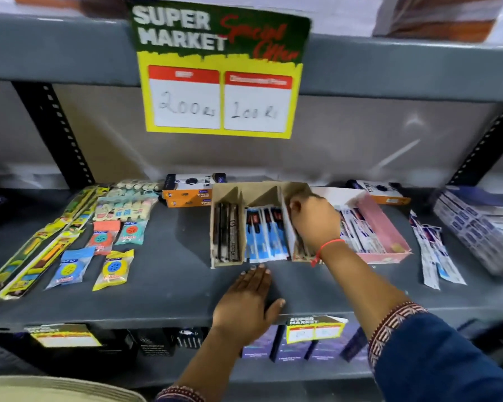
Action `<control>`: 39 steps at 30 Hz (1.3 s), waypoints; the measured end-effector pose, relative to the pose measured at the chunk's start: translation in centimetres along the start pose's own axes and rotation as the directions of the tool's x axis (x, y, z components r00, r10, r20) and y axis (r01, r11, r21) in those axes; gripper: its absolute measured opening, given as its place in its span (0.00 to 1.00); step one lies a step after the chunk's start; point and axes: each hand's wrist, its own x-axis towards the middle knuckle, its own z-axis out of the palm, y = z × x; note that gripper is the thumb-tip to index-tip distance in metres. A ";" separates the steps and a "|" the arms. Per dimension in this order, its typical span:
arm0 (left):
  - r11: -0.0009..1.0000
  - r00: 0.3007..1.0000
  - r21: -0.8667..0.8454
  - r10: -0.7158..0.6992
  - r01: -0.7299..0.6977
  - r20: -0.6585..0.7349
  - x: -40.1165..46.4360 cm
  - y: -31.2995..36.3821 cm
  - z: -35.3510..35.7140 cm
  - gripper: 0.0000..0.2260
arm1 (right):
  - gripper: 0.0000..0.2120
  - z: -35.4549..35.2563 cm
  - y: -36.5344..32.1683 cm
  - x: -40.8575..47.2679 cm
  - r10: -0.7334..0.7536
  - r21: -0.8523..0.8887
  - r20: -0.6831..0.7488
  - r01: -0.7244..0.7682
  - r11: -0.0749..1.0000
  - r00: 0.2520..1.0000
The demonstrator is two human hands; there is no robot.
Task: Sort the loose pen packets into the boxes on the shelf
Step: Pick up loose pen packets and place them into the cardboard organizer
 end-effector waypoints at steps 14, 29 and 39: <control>0.988 0.987 -0.015 0.153 -0.152 0.054 4.7 8.2 0.7 0.25 | 0.16 -3.5 21.4 -5.8 0.594 -0.076 -0.157 -0.610 0.789 0.789; 0.975 0.974 -0.047 0.221 -0.219 0.044 10.6 16.5 3.8 0.26 | 0.19 -5.6 30.2 -2.4 0.666 0.137 0.381 -0.752 0.645 0.641; 0.982 0.981 0.000 0.186 -0.187 -0.062 10.2 17.0 3.7 0.24 | 0.08 -6.9 32.0 -4.7 0.680 0.569 0.399 -0.748 0.342 0.615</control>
